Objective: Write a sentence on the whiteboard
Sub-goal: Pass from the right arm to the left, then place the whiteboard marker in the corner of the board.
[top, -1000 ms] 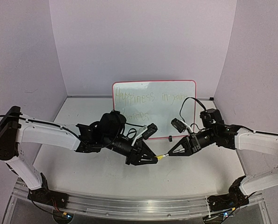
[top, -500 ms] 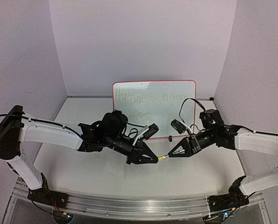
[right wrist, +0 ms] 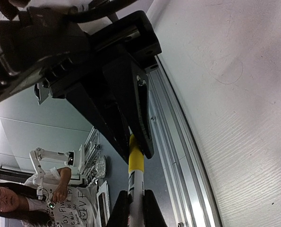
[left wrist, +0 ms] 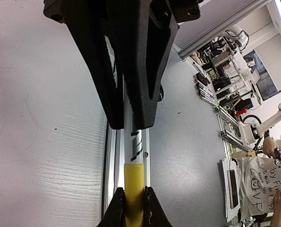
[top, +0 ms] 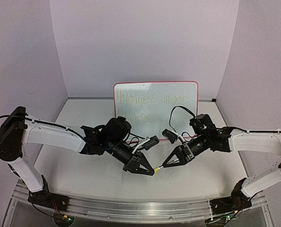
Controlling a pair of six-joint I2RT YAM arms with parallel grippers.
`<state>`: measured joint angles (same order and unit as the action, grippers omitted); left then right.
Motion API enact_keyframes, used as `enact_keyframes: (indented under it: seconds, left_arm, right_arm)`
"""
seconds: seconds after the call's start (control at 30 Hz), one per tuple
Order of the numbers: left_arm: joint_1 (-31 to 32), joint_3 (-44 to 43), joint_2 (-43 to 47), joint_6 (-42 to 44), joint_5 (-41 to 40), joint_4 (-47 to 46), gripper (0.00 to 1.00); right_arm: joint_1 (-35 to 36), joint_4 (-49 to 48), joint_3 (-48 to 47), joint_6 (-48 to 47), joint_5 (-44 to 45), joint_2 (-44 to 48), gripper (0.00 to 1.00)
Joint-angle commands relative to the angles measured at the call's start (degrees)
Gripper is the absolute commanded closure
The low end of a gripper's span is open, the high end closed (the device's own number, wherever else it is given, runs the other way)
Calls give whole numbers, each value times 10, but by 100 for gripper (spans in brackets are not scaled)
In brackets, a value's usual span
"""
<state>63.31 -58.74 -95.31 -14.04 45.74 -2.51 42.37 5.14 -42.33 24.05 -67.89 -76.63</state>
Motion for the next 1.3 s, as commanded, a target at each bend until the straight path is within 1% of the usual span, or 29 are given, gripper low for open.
enact_keyframes:
  seconds: [0.0,0.1,0.17,0.2,0.3,0.4,0.5,0.53,0.6,0.67,0.8,0.87,0.9,0.97,1.03,1.13,1.2,1.27]
  left_arm:
    - [8,-38,5,8,-46,-178,100]
    - [8,-40,3,16,-46,-155,100]
    - [8,-30,6,20,-56,-131,100]
    - [8,-18,12,21,-69,-120,100]
    - [1,51,34,1,-104,-102,100]
    - [-13,136,55,-50,-121,-124,100]
    - [-13,200,77,-80,-155,-111,100]
    - [-14,218,87,-87,-177,-100,100]
    - [-15,241,103,-106,-224,-67,100]
    - [-16,264,130,-128,-284,-40,100]
    - [-25,293,201,-188,-403,35,100]
    - [-40,299,241,-210,-463,86,100]
    - [-54,301,258,-218,-480,109,98]
    - [-87,303,295,-223,-501,146,97]
    - [-128,302,324,-221,-515,186,98]
    - [-193,295,346,-206,-512,231,99]
    - [-241,291,345,-180,-505,230,98]
    - [-285,286,327,-155,-487,210,98]
  right_arm:
    - [53,-90,-50,-10,-29,-20,100]
    - [52,-88,-49,-13,-16,-21,100]
    - [51,-84,-49,-14,12,-16,100]
    - [48,-76,-50,-16,38,-13,97]
    - [20,-18,-55,-41,120,6,75]
    - [-19,47,-57,-80,197,25,48]
    - [-58,75,-58,-92,270,41,23]
    - [-68,82,-60,-92,309,45,16]
    - [-86,89,-61,-90,362,55,5]
    - [-101,92,-63,-86,409,62,2]
    - [-140,99,-62,-74,472,78,2]
    - [-164,104,-57,-70,499,87,2]
    - [-178,105,-54,-69,504,92,2]
    - [-204,105,-46,-65,512,99,2]
    - [-228,106,-38,-62,517,106,2]
    - [-260,106,-27,-60,523,114,2]
    - [-280,106,-19,-57,529,119,2]
    - [-294,102,-11,-50,534,121,2]
